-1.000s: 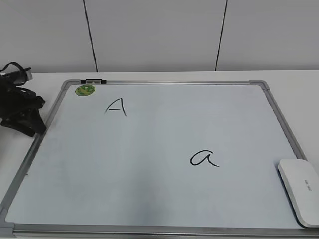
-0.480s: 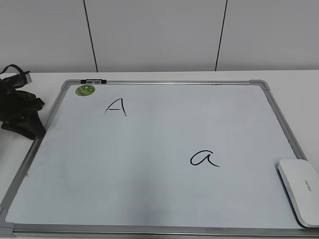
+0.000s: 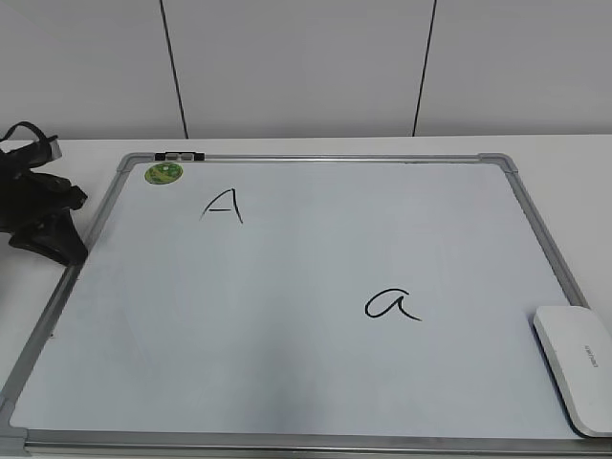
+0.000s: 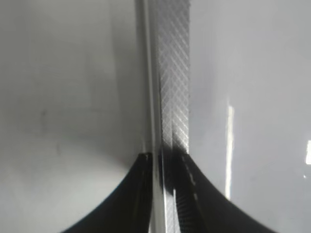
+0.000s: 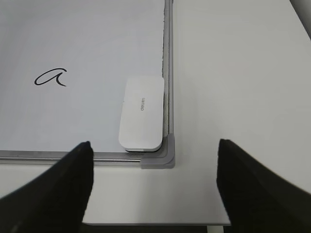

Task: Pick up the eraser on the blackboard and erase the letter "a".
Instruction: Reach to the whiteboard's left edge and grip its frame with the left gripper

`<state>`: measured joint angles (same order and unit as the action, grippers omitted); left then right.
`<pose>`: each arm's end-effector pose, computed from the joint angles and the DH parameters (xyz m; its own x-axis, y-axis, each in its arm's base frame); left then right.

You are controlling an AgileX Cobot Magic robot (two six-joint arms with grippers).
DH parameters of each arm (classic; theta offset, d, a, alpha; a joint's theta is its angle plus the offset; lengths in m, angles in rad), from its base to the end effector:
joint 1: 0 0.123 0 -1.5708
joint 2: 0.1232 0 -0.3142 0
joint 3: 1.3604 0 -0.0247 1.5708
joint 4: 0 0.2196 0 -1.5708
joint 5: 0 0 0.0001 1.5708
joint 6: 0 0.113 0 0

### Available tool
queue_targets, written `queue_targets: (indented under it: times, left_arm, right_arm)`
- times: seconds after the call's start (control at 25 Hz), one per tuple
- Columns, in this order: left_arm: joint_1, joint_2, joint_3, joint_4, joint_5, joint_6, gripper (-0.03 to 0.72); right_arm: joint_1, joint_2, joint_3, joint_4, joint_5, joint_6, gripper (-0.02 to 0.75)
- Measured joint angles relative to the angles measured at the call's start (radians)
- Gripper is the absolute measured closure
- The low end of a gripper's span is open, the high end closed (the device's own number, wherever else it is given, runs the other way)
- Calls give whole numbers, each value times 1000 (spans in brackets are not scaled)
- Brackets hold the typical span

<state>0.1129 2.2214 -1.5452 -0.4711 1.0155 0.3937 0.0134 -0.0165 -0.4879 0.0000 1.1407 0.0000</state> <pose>0.4201 0.0037 0.1420 -0.9975 0.0085 -0.0695 0.0344 0.9244 -0.3798 -0.0476 -0.0006 0.2404 -0.5219 -0.0070 -0.8530 -0.0134 0.9999 0.0000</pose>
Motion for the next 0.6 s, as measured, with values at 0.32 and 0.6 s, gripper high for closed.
queue_targets:
  times: [0.32, 0.6]
  left_arm:
    - [0, 0, 0, 0, 2, 0, 638]
    - [0, 0, 0, 0, 2, 0, 638]
  right_arm:
    - [0, 19, -30, 0, -18, -9, 151]
    - [0, 288, -141, 48, -173, -30, 151]
